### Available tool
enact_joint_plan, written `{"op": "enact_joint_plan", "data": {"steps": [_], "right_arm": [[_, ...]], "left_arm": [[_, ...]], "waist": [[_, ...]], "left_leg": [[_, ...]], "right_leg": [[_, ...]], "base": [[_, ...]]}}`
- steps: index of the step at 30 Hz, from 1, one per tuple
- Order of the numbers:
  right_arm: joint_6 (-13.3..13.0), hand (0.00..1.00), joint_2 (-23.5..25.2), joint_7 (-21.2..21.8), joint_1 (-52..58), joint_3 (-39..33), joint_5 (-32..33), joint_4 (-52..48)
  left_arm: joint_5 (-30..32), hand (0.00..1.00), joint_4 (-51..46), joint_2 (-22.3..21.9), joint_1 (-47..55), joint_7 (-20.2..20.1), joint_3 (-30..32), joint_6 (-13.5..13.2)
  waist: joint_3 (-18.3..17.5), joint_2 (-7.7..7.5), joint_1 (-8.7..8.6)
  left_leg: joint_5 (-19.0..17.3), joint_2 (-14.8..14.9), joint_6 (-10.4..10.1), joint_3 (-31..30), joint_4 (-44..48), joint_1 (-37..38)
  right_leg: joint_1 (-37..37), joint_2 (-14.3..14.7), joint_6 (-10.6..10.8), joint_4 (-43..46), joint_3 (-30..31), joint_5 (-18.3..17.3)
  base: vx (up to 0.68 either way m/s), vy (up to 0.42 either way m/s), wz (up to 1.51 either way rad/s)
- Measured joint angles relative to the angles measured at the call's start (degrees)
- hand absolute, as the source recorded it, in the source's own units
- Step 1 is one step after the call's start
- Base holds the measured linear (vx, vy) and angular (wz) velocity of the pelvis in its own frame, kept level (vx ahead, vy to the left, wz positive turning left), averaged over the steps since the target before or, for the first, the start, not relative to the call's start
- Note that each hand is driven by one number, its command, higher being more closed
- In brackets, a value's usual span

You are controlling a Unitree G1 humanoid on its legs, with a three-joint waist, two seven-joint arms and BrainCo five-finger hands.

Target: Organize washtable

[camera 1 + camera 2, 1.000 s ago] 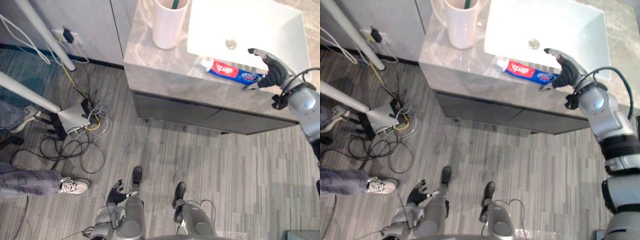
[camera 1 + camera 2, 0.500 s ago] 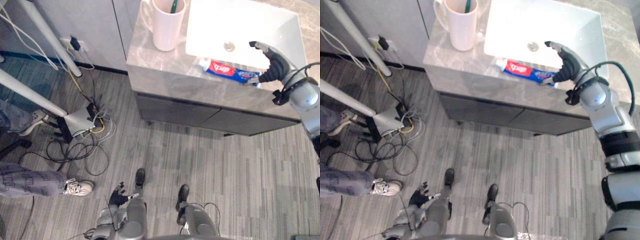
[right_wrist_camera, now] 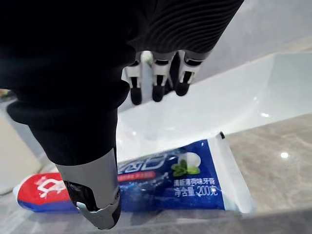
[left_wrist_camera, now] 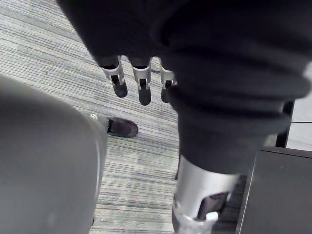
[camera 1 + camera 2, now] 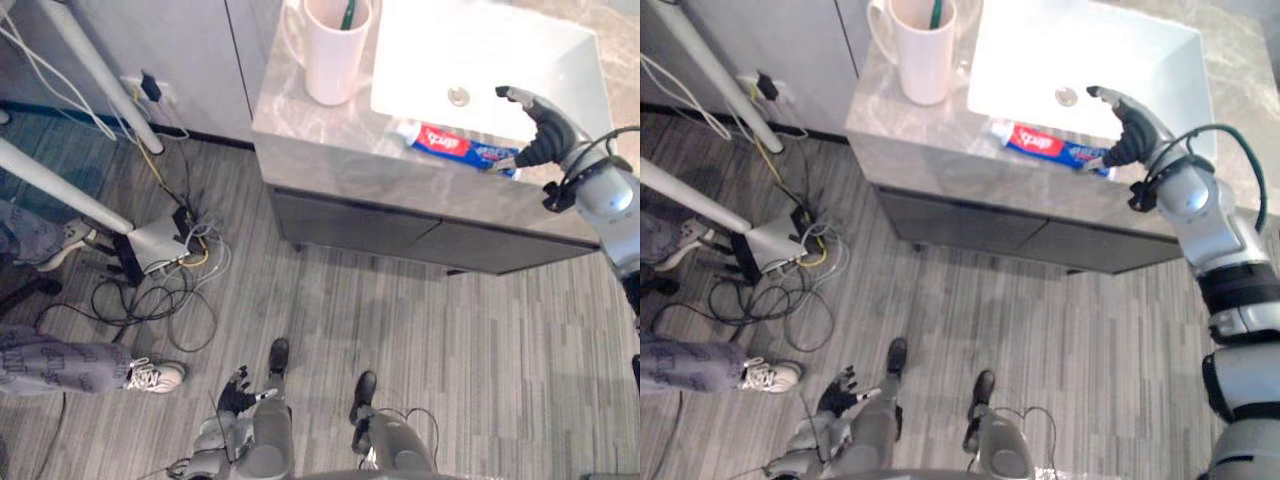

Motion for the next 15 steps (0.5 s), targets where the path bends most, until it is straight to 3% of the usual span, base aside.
{"op": "enact_joint_plan", "data": {"steps": [15], "right_arm": [[1.08, 0.0, 0.26, 0.02, -0.28, 0.05, 0.0, 0.43]], "left_arm": [[-0.06, 0.0, -0.79, 0.07, -0.19, 0.06, 0.07, -0.09]], "waist": [[-0.02, -0.11, 1.18]], "left_leg": [[0.42, 0.66, -0.38, -0.15, 0.01, -1.7]], "right_leg": [[-1.52, 0.63, -0.36, -0.16, -0.14, 0.29]], "base": [[0.0, -0.002, 0.0]]}}
